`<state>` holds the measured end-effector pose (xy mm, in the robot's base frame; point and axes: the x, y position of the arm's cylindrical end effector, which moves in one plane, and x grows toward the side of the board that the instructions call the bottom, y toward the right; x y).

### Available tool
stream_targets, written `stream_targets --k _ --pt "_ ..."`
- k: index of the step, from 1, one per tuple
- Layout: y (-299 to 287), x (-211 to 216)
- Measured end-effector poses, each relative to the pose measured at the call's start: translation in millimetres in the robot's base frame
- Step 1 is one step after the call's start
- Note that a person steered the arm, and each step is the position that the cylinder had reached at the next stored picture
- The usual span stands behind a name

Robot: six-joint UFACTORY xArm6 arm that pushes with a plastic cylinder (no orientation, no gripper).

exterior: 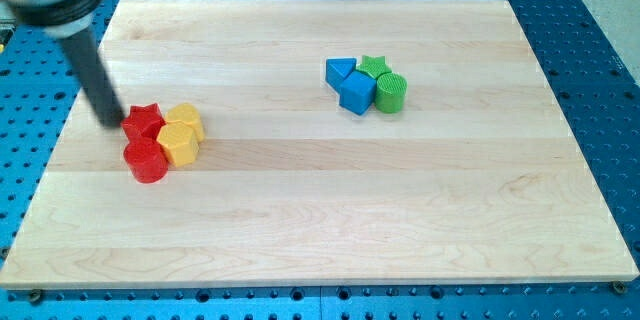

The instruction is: Move the yellow heart to the left of the blue triangle

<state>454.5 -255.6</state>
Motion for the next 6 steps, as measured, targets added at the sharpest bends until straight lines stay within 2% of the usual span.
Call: stream_targets --k 1,2,3,5,6 --pt "42.9 26.0" --pt "81.7 -3.6" --pt "156.2 -10.4" --pt "177.4 -85.6" --pt "196.8 -97.0"
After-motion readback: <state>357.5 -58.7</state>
